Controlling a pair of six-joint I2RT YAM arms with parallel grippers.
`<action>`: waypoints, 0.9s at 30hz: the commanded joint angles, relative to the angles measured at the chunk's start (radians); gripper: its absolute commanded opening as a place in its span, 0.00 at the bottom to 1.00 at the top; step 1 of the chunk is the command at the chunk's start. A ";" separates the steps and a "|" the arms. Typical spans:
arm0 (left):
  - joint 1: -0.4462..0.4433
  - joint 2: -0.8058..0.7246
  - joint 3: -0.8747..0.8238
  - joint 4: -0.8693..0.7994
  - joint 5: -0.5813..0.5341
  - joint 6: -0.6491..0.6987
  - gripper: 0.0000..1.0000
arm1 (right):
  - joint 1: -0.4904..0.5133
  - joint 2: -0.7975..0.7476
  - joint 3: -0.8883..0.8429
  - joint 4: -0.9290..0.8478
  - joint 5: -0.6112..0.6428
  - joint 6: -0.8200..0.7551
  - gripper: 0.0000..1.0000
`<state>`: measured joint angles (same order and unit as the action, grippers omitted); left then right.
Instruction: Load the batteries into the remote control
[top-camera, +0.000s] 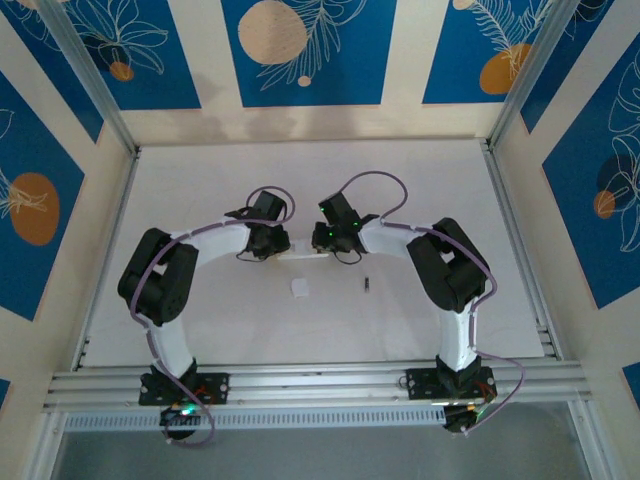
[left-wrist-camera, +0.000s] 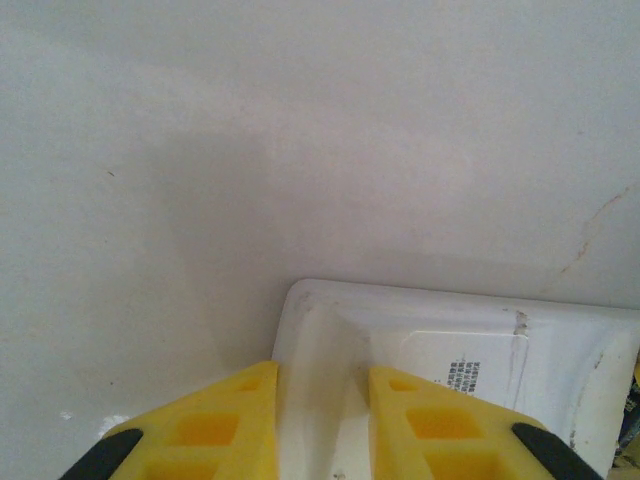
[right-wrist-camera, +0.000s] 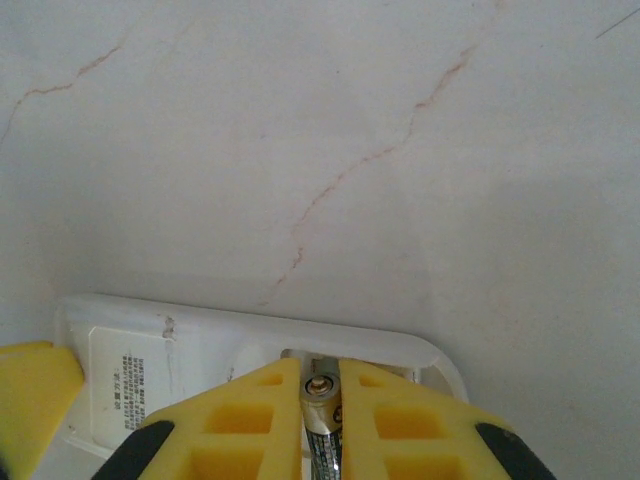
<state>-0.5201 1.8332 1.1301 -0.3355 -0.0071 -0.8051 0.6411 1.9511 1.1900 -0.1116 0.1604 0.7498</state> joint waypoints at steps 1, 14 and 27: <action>-0.056 0.017 -0.022 -0.026 0.092 -0.011 0.24 | 0.021 0.015 -0.007 -0.183 -0.167 0.019 0.16; -0.060 0.028 -0.014 -0.021 0.095 -0.006 0.24 | -0.012 0.008 0.067 -0.231 -0.157 0.000 0.26; -0.061 0.031 -0.011 -0.018 0.095 -0.003 0.24 | -0.030 -0.038 0.109 -0.269 -0.158 -0.010 0.33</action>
<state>-0.5251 1.8336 1.1301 -0.3328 -0.0093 -0.8047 0.6147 1.9514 1.2739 -0.3325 0.0395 0.7490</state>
